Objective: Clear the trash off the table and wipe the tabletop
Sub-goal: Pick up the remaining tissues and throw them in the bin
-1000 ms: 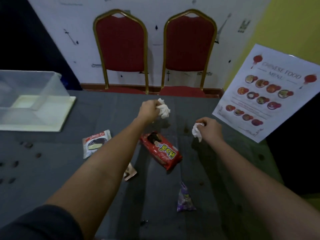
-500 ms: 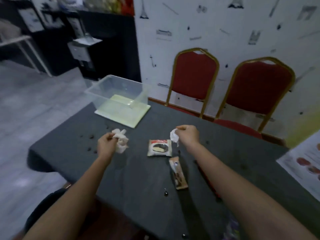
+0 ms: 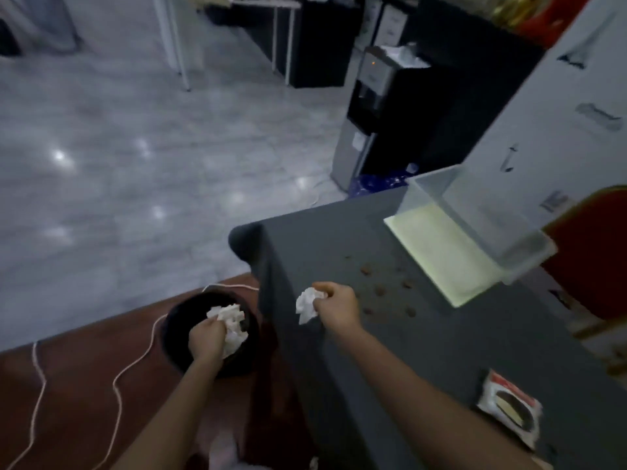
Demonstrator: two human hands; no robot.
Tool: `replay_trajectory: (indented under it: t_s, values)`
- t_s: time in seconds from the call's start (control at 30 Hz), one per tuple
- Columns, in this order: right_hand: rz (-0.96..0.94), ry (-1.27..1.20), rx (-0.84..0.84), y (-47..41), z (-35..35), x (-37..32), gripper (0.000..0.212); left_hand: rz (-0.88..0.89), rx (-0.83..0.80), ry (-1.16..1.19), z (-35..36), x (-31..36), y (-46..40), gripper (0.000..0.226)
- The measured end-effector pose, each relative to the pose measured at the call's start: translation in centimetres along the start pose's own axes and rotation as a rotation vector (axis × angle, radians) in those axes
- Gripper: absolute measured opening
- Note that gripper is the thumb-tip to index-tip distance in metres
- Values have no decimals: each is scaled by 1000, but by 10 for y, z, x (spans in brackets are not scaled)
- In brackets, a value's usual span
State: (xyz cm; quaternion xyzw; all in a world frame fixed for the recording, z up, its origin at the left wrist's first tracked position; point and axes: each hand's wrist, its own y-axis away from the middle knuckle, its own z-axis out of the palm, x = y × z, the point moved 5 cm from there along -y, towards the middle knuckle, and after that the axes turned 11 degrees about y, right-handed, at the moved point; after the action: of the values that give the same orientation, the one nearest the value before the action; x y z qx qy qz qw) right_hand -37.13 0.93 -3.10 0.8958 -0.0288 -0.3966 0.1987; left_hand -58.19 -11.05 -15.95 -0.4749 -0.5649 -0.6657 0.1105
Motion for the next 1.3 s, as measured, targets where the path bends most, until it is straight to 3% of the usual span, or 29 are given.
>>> replay_trajectory:
  t_s: [0.17, 0.4, 0.67, 0.87, 1.0, 1.2, 1.3]
  values:
    - [-18, 101, -136, -47, 123, -30, 37, 10, 62, -141, -27, -19, -82, 30]
    - [-191, 344, -260, -108, 267, -41, 41, -4, 54, -249, -46, -41, -194, 35]
    - [-128, 401, -408, -143, 342, -9, 50, -136, -60, -26, -44, -66, -245, 41]
    - [-5, 466, -452, -137, 337, -13, 44, -106, -57, -22, -53, -46, -237, 39]
    - [-58, 496, -440, -123, 312, -41, 43, 38, -86, -207, -52, -11, -209, 39]
    - [-329, 502, -241, -78, 225, -102, 48, 350, -136, -395, -33, 63, -129, 41]
    - [-369, 497, -95, -55, 161, -110, 51, 507, -234, -403, -3, 97, -73, 42]
